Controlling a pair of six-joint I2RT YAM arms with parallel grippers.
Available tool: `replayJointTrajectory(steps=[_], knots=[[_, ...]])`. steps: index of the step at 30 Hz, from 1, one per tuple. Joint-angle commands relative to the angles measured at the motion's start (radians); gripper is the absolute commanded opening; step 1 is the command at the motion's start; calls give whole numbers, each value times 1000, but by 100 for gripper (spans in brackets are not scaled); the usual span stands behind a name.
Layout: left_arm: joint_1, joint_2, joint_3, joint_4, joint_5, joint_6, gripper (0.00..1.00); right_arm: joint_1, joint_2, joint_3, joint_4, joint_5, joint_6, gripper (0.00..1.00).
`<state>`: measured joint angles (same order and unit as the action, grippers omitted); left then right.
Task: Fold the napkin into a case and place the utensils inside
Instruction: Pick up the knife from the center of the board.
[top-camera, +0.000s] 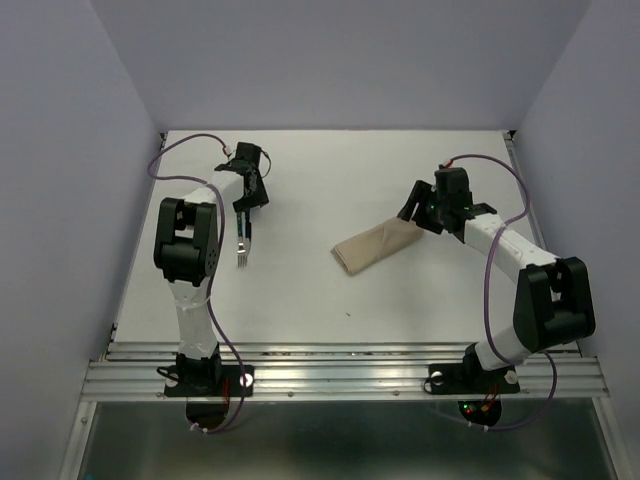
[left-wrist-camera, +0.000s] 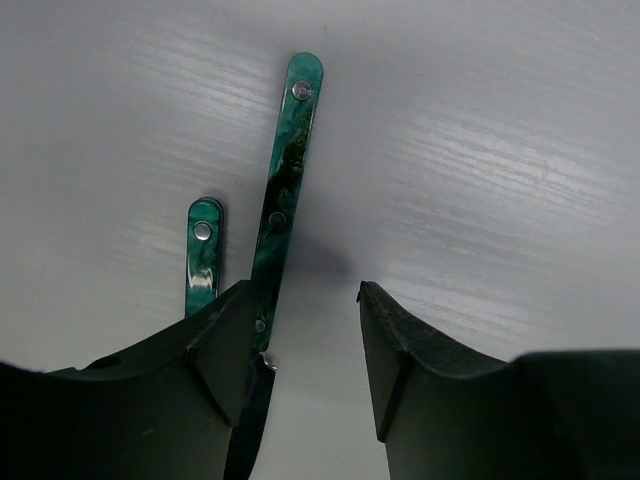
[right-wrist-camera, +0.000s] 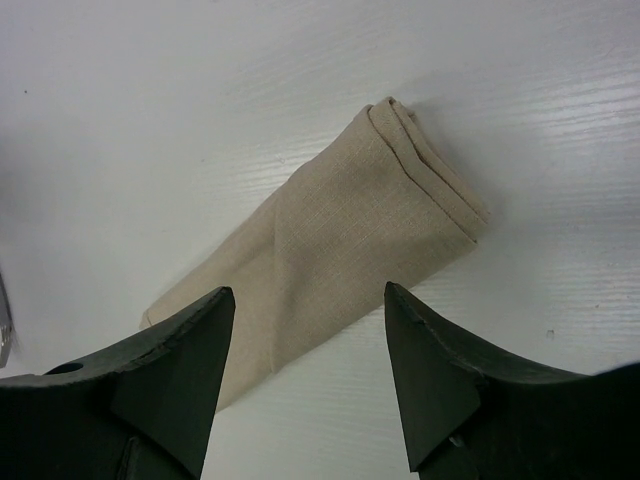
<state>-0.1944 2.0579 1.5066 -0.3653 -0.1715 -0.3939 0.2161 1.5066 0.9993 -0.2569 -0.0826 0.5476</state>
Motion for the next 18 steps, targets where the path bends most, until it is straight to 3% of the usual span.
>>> replayJointTrajectory(steps=[1, 18], knots=[[10, 11, 47, -21, -59, 7, 56, -6, -29, -4, 4, -8, -2, 67], [35, 41, -2, 31, 1, 29, 50, -6, -42, -18, 5, -26, 8, 67]])
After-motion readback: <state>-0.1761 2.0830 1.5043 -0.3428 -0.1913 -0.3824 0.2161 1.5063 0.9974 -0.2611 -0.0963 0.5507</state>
